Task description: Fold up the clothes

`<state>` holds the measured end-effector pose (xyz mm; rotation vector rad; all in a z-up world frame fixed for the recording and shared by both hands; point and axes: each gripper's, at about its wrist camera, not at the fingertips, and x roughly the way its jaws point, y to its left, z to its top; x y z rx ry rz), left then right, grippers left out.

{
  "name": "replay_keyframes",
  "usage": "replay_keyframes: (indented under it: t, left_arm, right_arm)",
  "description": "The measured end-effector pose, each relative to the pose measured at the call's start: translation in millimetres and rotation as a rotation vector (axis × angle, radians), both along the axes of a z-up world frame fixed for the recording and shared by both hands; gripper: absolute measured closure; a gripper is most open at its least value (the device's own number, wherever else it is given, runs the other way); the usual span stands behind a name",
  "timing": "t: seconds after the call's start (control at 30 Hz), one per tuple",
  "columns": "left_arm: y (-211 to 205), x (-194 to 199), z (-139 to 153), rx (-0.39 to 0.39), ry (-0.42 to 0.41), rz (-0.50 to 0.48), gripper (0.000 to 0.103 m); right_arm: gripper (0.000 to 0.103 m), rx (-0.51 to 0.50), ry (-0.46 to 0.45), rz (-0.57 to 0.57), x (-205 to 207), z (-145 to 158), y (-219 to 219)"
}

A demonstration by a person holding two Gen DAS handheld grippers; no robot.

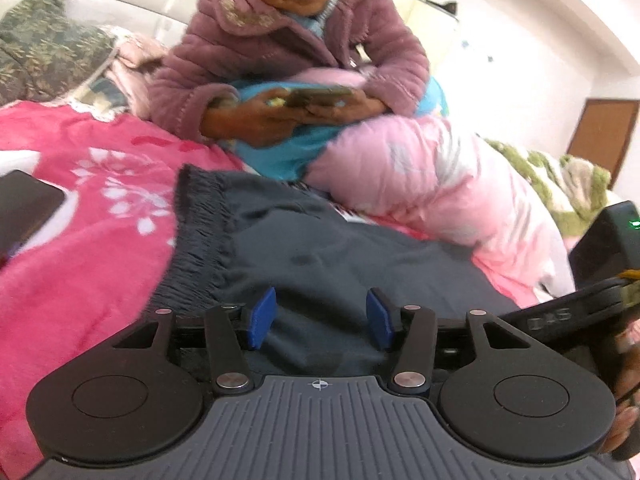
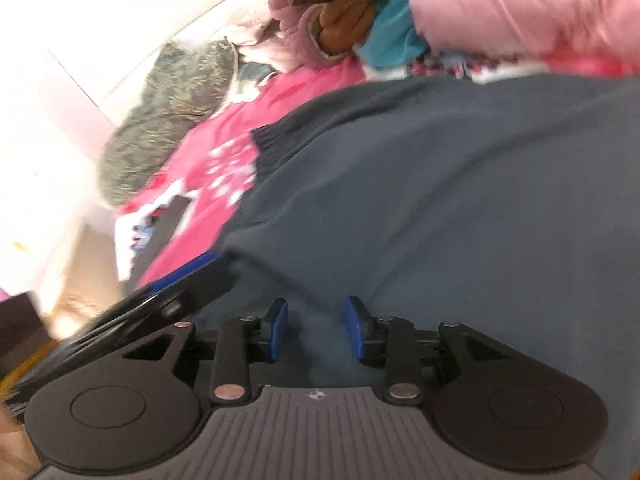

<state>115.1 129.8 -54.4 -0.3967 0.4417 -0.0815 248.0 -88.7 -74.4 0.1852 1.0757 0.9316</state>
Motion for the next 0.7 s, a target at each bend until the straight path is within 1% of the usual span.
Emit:
replay_keyframes:
  t: [0.13, 0.23, 0.3, 0.37, 0.4, 0.47, 0.5, 0.57, 0.6, 0.63, 0.67, 0.7]
  left_arm:
    - [-7.3, 1.8, -2.8, 0.023, 0.022, -0.037, 0.052]
    - [-11.1, 4.1, -5.3, 0.042, 0.044, -0.044, 0.051]
    - [-11.8, 6.2, -7.4, 0.038, 0.065, -0.044, 0.051]
    - [-12.2, 7.2, -8.0, 0.03, 0.076, -0.041, 0.051]
    - [-12.6, 7.3, -7.5, 0.03, 0.074, -0.039, 0.05]
    - [-14.1, 7.3, -6.6, 0.035, 0.069, -0.035, 0.05]
    - [-15.2, 7.2, -6.3, 0.038, 0.066, -0.033, 0.05]
    - [-18.0, 4.3, -4.6, 0.056, 0.053, -0.036, 0.05]
    - [-18.9, 1.9, -2.7, 0.066, 0.047, -0.039, 0.05]
    - [-19.8, -3.6, 0.7, 0.073, 0.041, -0.044, 0.05]
    - [-20.6, -9.2, 4.1, 0.081, 0.034, -0.048, 0.05]
    - [-20.4, -18.7, 7.8, 0.071, 0.033, -0.056, 0.049]
  right_arm:
    - [0.069, -0.039, -0.053, -0.103, -8.3, 15.9, -40.6]
    - [0.069, -0.05, -0.129, -0.327, -3.6, 25.8, -86.0]
    - [0.068, -0.128, -0.162, -0.463, -1.3, 20.1, -117.5]
    - [0.07, -0.217, -0.114, -0.615, -3.0, 5.8, -150.7]
    - [0.075, -0.217, -0.095, -0.69, -10.9, 1.5, -168.7]
    - [0.074, -0.137, -0.062, -0.855, -38.6, 4.1, -208.8]
    - [0.072, -0.12, -0.056, -0.916, -54.6, 7.6, -223.0]
    - [0.071, -0.096, -0.065, -0.991, -94.0, 19.3, -244.1]
    - [0.071, -0.083, -0.069, -1.024, -113.5, 24.9, -254.6]
    - [0.071, -0.066, -0.079, -1.028, -132.2, 29.3, -263.7]
    - [0.069, -0.044, -0.097, -1.024, -155.1, 34.9, -267.7]
    - [0.064, -0.019, -0.114, -1.015, -176.7, 40.1, -268.6]
